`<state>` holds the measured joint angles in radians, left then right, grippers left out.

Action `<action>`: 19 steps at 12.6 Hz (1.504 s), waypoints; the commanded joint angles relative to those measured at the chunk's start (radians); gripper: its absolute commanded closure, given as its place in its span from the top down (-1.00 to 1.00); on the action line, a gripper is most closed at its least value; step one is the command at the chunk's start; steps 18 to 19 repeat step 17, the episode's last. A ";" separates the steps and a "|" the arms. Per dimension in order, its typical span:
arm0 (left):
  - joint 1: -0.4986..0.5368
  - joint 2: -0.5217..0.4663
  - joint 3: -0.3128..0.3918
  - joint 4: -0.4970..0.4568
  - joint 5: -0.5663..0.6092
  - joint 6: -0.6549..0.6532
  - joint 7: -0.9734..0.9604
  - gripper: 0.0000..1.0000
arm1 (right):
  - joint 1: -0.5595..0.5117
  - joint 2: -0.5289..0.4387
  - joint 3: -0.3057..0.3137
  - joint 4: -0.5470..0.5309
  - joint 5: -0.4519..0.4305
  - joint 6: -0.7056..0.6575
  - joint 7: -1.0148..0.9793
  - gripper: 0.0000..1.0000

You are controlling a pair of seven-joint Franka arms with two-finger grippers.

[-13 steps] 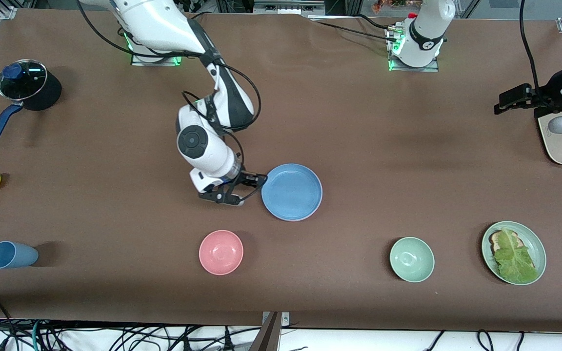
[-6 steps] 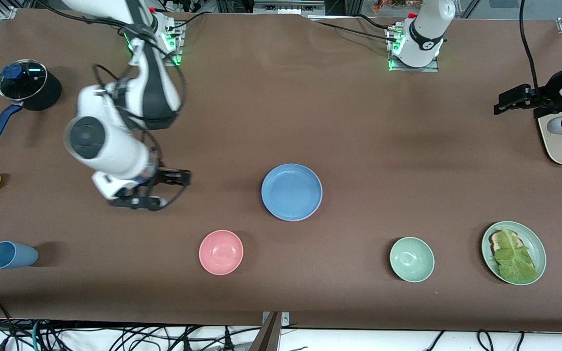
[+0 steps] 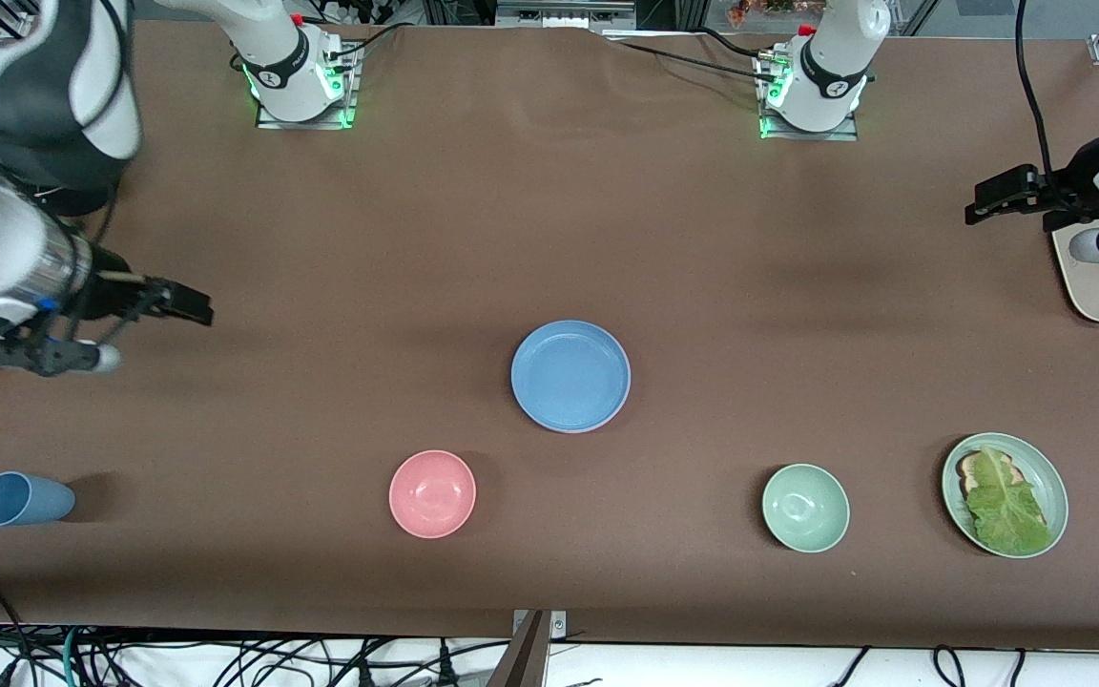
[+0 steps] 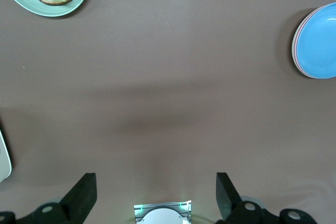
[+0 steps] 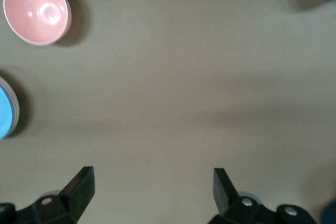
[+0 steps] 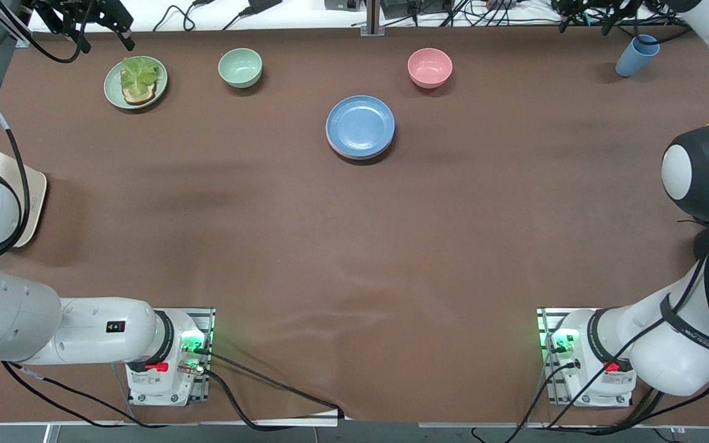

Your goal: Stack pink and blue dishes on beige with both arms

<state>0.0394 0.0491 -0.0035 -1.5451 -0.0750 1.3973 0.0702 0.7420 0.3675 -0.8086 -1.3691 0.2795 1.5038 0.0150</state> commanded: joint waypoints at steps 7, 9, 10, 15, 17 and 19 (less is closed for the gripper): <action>0.002 0.005 -0.007 0.013 0.020 -0.001 0.022 1.00 | -0.542 -0.266 0.665 -0.193 -0.255 0.074 0.002 1.00; 0.002 0.005 -0.007 0.013 0.020 -0.001 0.022 1.00 | -0.665 -0.366 0.779 -0.351 -0.264 0.174 0.014 1.00; 0.002 0.005 -0.007 0.013 0.020 -0.001 0.022 1.00 | -0.700 -0.392 0.801 -0.393 -0.261 0.188 0.016 1.00; 0.002 0.006 -0.007 0.014 0.020 -0.001 0.022 1.00 | -0.713 -0.388 0.795 -0.361 -0.252 0.144 0.022 1.00; 0.002 0.006 -0.007 0.014 0.018 -0.001 0.022 1.00 | -0.713 -0.381 0.796 -0.355 -0.253 0.141 0.022 1.00; 0.002 0.006 -0.007 0.014 0.018 -0.001 0.022 1.00 | -0.713 -0.381 0.796 -0.355 -0.253 0.141 0.022 1.00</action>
